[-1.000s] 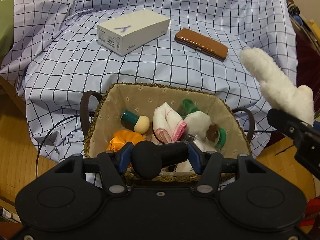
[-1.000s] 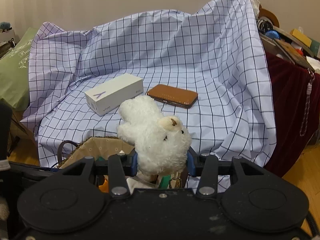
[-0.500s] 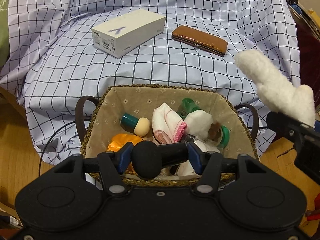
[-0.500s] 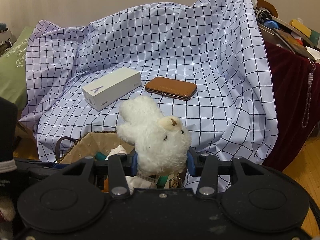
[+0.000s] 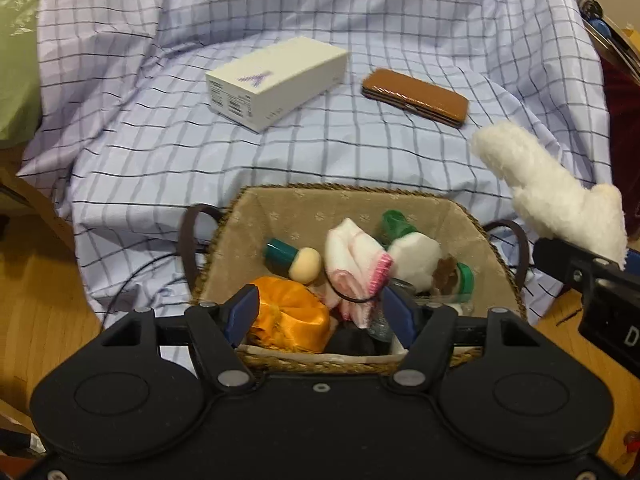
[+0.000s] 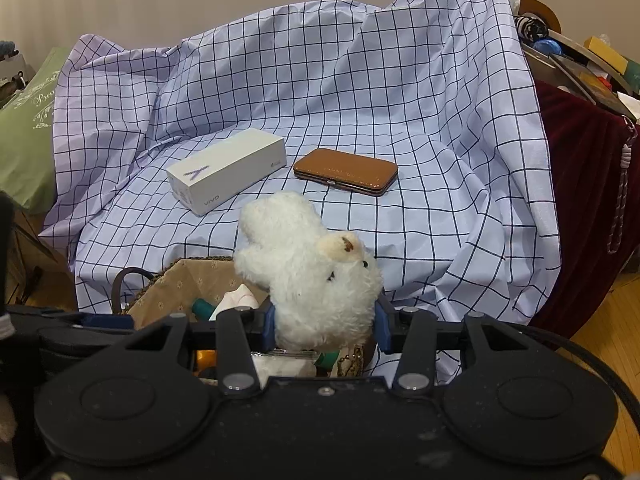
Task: Organize soft objects
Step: 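Carry the black knob and white plush over the basket with both tools, then open the left tool to drop the black knob while the right tool drops the plush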
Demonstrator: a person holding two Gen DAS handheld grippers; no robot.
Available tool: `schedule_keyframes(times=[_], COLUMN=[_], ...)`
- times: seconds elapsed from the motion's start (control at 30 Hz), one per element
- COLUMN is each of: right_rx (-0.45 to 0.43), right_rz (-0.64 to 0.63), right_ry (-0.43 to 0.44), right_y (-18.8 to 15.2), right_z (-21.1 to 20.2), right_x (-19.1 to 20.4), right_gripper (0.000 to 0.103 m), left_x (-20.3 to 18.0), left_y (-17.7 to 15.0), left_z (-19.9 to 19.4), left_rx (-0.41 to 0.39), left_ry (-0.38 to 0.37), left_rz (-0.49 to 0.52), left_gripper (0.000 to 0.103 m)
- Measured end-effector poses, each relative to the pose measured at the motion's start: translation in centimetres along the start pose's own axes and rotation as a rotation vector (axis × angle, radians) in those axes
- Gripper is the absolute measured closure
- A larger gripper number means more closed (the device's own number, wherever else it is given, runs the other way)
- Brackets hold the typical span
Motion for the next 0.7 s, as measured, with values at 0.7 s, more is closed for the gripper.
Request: schedule_keyframes(times=[0.7], right_rx=[0.105], right_rz=[-0.144], right_ry=[0.21], right_y=[0.7], right_z=[4.6], right_x=[6.1], right_gripper=[0.057], left_x=[3.1], left_y=[-1.9], left_z=[-2.2], left_rx=[-0.09], left_ry=[0.194], left_rz=[-0.015], left_gripper=[0.024])
Point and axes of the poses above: each gripper's, at about its wrist camera, not at the fingertips, and z roughly the way its jaws point, x to its left, y to its top, the point moved 2 cm from there along z, roughly the way its jaws point, and after that the axes turned 3 degrees about z, right-handed, at the moved point
